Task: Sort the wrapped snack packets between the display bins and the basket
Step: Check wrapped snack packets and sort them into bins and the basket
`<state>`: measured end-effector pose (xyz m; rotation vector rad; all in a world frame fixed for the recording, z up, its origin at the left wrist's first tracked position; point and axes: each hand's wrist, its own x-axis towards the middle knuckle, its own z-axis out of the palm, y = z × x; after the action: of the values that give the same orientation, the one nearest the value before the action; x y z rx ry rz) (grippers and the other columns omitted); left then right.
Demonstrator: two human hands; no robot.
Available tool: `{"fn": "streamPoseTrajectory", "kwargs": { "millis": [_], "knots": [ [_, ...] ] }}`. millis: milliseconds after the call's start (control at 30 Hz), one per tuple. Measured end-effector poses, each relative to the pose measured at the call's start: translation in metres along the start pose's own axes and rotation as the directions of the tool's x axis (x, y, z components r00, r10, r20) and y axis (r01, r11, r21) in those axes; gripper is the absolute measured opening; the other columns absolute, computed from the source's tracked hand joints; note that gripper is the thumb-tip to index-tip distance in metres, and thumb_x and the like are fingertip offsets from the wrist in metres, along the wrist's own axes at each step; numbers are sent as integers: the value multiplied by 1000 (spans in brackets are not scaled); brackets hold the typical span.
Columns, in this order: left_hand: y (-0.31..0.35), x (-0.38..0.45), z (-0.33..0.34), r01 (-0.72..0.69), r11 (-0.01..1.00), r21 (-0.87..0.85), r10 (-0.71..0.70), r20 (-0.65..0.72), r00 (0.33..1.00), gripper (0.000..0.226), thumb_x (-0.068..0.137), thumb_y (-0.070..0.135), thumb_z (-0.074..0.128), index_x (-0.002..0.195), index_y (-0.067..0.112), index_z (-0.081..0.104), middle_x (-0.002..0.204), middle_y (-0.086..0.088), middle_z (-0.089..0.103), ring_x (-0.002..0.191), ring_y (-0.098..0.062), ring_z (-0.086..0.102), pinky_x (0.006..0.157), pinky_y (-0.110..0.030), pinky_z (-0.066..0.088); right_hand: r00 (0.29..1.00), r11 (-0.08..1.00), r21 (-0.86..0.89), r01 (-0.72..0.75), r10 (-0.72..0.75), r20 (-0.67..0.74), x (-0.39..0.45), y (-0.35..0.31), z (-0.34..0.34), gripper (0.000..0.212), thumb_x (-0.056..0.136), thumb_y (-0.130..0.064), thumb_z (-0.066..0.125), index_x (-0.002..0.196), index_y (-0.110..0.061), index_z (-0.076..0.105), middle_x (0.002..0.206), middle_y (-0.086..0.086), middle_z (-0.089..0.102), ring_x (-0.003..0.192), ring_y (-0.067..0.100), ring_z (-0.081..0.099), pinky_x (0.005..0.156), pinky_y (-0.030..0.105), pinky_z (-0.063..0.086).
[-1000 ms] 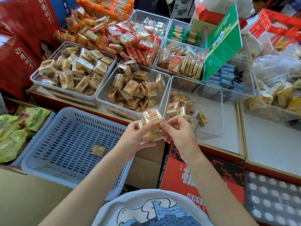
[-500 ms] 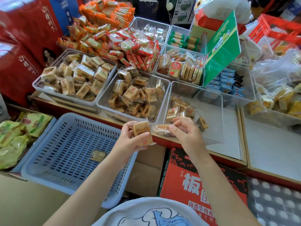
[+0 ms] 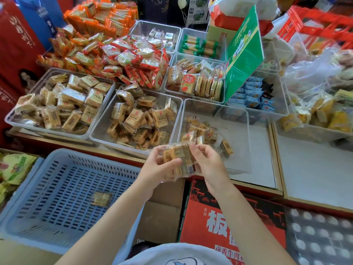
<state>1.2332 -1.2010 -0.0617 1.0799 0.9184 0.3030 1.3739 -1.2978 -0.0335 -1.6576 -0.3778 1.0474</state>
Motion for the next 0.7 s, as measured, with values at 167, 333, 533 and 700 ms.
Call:
{"fn": "streamPoseTrajectory", "kwargs": {
  "millis": [167, 333, 533, 700],
  "knots": [
    [11, 33, 21, 54, 996, 66, -56, 27, 998, 50, 87, 51, 67, 127, 23, 61, 106, -4, 77, 97, -27, 75, 83, -47, 62, 973, 990, 44, -131, 120, 195, 24, 16, -19, 47, 81, -49, 74, 122, -31, 59, 116, 3, 75, 107, 19, 72, 97, 39, 57],
    [9, 99, 21, -209, 620, 757, 286, 30, 958, 45, 107, 44, 41, 132, 15, 66, 134, -5, 61, 133, -20, 50, 110, -36, 38, 987, 986, 63, -157, 159, -23, 71, 27, -40, 81, 72, -69, 76, 135, -22, 58, 119, -3, 74, 106, 15, 72, 84, 24, 59],
    [-38, 160, 6, -228, 141, 963, 244, 189, 951, 86, 97, 74, 11, 165, 20, 6, 170, 6, -10, 157, -14, -10, 129, -42, 7, 965, 968, -117, -223, 202, -169, 149, 28, -75, 52, 96, -55, 60, 133, -18, 57, 122, -6, 66, 103, 9, 62, 83, 27, 48],
    [-47, 167, 6, -229, 161, 960, 295, 174, 939, 78, 100, 70, 7, 164, 26, 2, 170, 11, -8, 158, -12, -5, 126, -38, 12, 881, 794, -600, -101, -209, -425, 180, 43, -77, 59, 102, -46, 51, 150, -13, 43, 150, 12, 45, 138, 27, 42, 111, 44, 37]
  ]
}}
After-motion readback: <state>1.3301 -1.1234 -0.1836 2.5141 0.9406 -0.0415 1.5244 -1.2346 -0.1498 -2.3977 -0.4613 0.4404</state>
